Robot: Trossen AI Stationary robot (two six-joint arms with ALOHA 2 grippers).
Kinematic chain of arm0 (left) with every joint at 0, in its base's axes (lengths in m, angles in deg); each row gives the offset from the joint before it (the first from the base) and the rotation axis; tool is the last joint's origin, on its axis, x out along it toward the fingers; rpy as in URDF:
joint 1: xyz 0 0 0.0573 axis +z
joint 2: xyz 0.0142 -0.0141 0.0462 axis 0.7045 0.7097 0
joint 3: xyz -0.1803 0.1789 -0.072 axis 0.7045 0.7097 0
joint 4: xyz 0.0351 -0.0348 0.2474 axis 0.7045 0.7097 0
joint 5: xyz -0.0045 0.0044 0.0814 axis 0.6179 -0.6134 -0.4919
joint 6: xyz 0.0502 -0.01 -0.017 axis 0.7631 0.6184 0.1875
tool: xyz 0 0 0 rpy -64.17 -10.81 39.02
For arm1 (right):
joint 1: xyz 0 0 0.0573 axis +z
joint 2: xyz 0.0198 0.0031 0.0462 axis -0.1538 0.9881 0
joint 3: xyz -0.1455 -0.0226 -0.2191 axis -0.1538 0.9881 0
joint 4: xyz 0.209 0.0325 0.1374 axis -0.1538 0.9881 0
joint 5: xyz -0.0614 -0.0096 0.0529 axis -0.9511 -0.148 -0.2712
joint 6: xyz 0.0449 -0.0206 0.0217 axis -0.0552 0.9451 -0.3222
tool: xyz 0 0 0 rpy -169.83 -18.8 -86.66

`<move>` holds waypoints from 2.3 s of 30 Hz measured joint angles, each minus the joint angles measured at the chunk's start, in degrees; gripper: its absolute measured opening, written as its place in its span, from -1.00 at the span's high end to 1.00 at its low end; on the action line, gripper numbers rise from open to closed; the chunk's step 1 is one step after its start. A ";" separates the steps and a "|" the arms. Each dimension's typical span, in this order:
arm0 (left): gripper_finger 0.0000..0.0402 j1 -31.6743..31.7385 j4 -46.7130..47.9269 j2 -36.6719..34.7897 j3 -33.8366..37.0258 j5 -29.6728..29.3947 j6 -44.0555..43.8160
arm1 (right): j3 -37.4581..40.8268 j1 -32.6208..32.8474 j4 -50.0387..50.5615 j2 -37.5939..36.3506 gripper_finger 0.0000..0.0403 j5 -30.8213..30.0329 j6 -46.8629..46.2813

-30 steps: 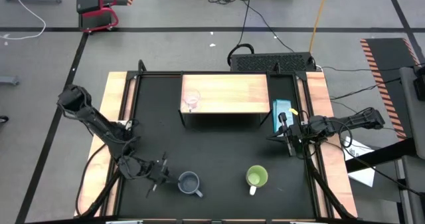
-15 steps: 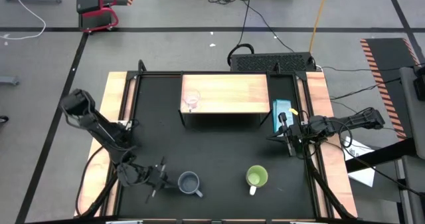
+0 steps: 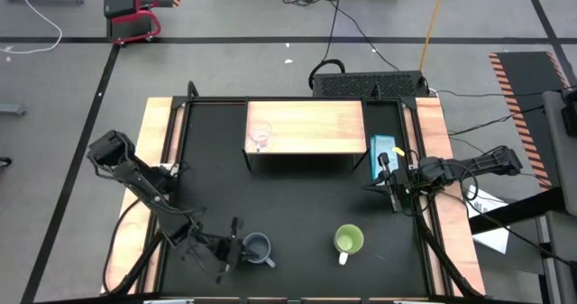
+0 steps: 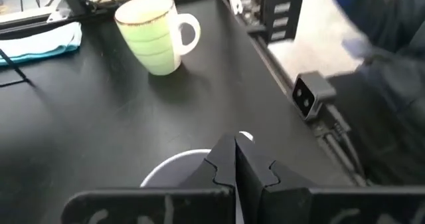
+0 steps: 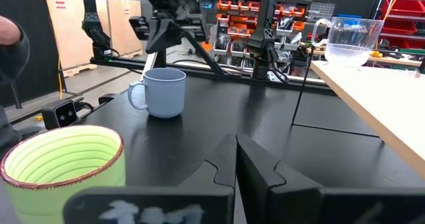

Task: Stack small to large cups/mugs on shelf
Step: Put the gray mug on the shelf

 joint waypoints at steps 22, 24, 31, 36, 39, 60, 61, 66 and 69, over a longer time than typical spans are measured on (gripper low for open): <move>1.00 11.14 35.04 -1.28 -15.15 15.63 -8.62 | -0.02 0.00 0.02 -0.02 1.00 0.00 0.04; 1.00 11.81 38.55 -1.28 -16.78 16.90 -8.37 | 0.00 0.02 0.04 0.00 1.00 0.00 0.04; 1.00 13.23 43.36 -1.28 -19.90 24.70 -7.23 | 0.00 0.00 0.04 -0.01 1.00 0.00 0.11; 1.00 14.01 44.78 -1.28 -19.90 25.04 -8.02 | -0.01 0.01 0.05 -0.01 1.00 0.00 0.19; 1.00 13.85 44.70 -1.28 -19.90 25.79 -7.99 | -0.02 0.01 0.05 -0.01 1.00 0.00 0.20; 1.00 14.07 46.73 -1.28 -19.88 25.70 -5.46 | -0.02 0.00 0.07 -0.02 1.00 0.00 0.20; 1.00 14.03 46.73 -1.28 -19.85 25.70 -5.44 | 0.00 0.02 0.07 -0.02 1.00 0.00 0.18; 0.99 14.01 46.25 -1.28 -19.85 25.63 -5.44 | -0.02 0.01 0.06 -0.02 1.00 0.00 0.07; 0.98 14.01 45.27 -1.28 -19.83 25.63 -5.44 | 0.00 0.02 0.05 0.00 1.00 0.00 0.10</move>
